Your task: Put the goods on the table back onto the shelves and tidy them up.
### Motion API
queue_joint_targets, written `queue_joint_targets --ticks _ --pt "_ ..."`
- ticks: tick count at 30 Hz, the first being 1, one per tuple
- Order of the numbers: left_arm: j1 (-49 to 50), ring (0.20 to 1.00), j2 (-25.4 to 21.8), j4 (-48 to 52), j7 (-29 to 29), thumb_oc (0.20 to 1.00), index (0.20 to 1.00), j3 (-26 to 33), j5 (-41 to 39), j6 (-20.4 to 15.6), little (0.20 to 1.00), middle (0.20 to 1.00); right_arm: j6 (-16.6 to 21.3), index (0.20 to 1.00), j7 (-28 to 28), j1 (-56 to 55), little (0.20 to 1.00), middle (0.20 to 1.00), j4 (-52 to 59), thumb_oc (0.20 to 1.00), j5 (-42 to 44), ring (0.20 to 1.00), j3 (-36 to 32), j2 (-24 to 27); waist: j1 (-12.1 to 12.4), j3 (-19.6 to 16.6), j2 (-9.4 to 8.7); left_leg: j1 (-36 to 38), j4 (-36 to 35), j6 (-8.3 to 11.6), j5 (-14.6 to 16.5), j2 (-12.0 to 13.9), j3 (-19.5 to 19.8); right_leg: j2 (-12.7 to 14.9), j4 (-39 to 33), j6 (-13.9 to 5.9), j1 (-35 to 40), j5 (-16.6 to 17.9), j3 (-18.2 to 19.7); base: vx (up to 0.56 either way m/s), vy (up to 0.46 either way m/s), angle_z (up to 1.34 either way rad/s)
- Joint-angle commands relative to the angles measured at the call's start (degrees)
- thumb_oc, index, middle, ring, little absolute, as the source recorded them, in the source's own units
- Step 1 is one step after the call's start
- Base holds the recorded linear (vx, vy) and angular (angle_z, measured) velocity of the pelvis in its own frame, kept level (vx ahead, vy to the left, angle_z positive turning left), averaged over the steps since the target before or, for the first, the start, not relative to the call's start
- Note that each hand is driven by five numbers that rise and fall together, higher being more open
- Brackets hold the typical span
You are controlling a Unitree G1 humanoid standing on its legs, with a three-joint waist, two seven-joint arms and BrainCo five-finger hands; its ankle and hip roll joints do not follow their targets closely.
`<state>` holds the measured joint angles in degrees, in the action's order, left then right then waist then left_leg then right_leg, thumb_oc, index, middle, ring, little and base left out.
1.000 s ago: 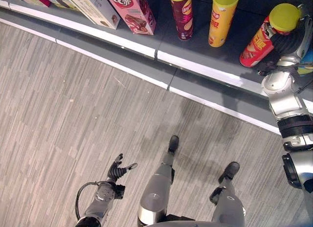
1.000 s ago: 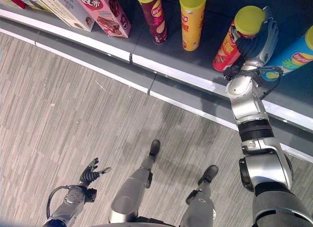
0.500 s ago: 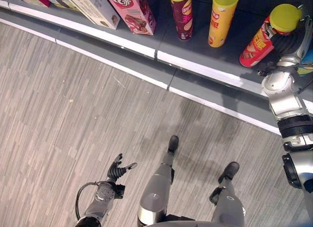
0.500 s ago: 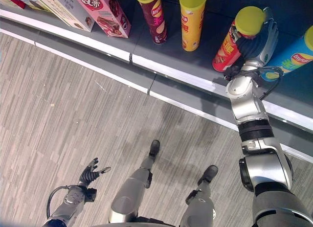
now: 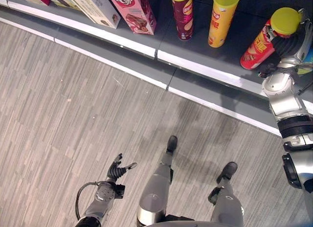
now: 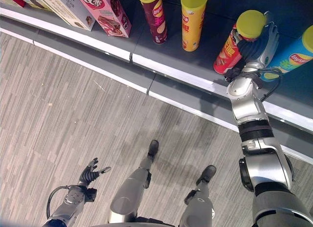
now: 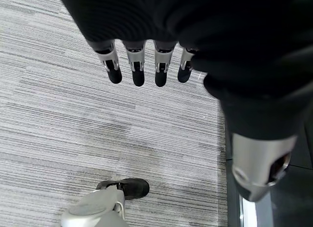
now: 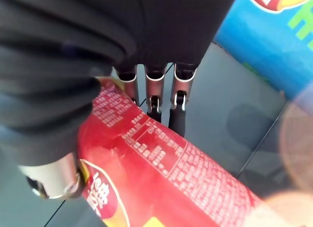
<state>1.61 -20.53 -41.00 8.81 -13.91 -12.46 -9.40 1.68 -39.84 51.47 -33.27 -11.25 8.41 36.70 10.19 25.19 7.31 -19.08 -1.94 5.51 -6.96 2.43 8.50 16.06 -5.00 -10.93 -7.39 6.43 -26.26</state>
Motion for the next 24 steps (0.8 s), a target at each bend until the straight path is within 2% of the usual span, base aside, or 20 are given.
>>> queue_joint_targets --ticks 1,3,4,5,6,16,24 --pt "-1.92 1.000 -2.24 -1.56 1.20 1.000 1.000 -2.27 -1.14 -0.91 1.000 1.000 -0.29 0.200 -0.34 -0.12 0.200 0.200 -2.44 0.200 0.77 0.200 2.25 4.33 1.09 0.12 -0.31 1.05 -2.73 0.63 3.02 -0.88 -2.84 1.95 6.98 -0.97 -3.54 -3.80 3.44 0.00 0.000 0.00" --pt "-1.93 1.000 -2.23 -1.56 1.20 1.000 1.000 -2.27 -1.14 -0.91 1.000 1.000 -0.28 0.200 -0.34 -0.10 0.200 0.200 -2.46 0.200 0.78 0.200 2.27 4.33 1.09 0.13 -0.31 1.05 -2.73 0.63 3.02 -0.88 -2.84 1.95 6.98 -0.97 -3.54 -3.79 3.45 0.00 0.000 0.00" --pt "-1.95 1.000 -2.23 -1.62 1.19 1.000 1.000 -2.37 -1.11 -0.91 1.000 1.000 -0.21 0.275 -0.27 0.03 0.275 0.275 -2.65 0.275 0.85 0.275 2.35 4.33 1.13 0.12 -0.28 0.98 -2.74 0.65 2.97 -0.92 -2.85 1.95 6.95 -0.98 -3.60 -3.77 3.46 0.00 0.000 0.00" --pt "-1.95 1.000 -2.20 -1.61 1.24 1.000 1.000 -2.37 -1.11 -0.88 1.000 1.000 -0.21 0.884 -0.33 0.15 0.884 0.884 -2.75 0.884 0.84 0.884 2.49 4.38 1.12 0.11 -0.22 0.93 -2.72 0.66 2.95 -0.94 -2.89 1.93 6.91 -0.95 -3.66 -3.75 3.53 0.00 0.000 0.00" --pt "-1.96 1.000 -2.18 -1.61 1.25 1.000 1.000 -2.41 -1.09 -0.86 1.000 1.000 -0.24 1.000 -0.31 0.16 1.000 1.000 -2.87 1.000 0.84 1.000 2.55 4.32 1.16 0.10 -0.23 0.91 -2.71 0.66 2.95 -0.93 -2.88 1.92 6.94 -0.96 -3.67 -3.75 3.47 0.00 0.000 0.00" --pt "-1.91 1.000 -1.99 -1.75 1.22 1.000 1.000 -2.27 -1.21 -0.80 1.000 1.000 -0.53 1.000 -0.80 0.07 1.000 1.000 -2.64 1.000 -0.22 1.000 2.63 4.86 1.35 -0.23 -0.29 0.97 -2.74 0.64 3.00 -1.02 -2.62 1.80 6.86 -0.98 -3.42 -3.83 3.20 0.00 -0.001 0.01" --pt "-2.13 1.000 -1.93 -2.71 0.84 1.000 1.000 -1.63 0.17 -0.08 1.000 1.000 -0.15 1.000 -2.20 -3.55 1.000 1.000 5.43 1.000 -3.07 1.000 -0.46 5.82 0.79 -1.55 -1.41 1.88 -2.55 0.59 3.66 -0.65 -2.94 1.70 6.53 -1.03 -2.59 -3.76 3.41 0.00 0.000 0.00"
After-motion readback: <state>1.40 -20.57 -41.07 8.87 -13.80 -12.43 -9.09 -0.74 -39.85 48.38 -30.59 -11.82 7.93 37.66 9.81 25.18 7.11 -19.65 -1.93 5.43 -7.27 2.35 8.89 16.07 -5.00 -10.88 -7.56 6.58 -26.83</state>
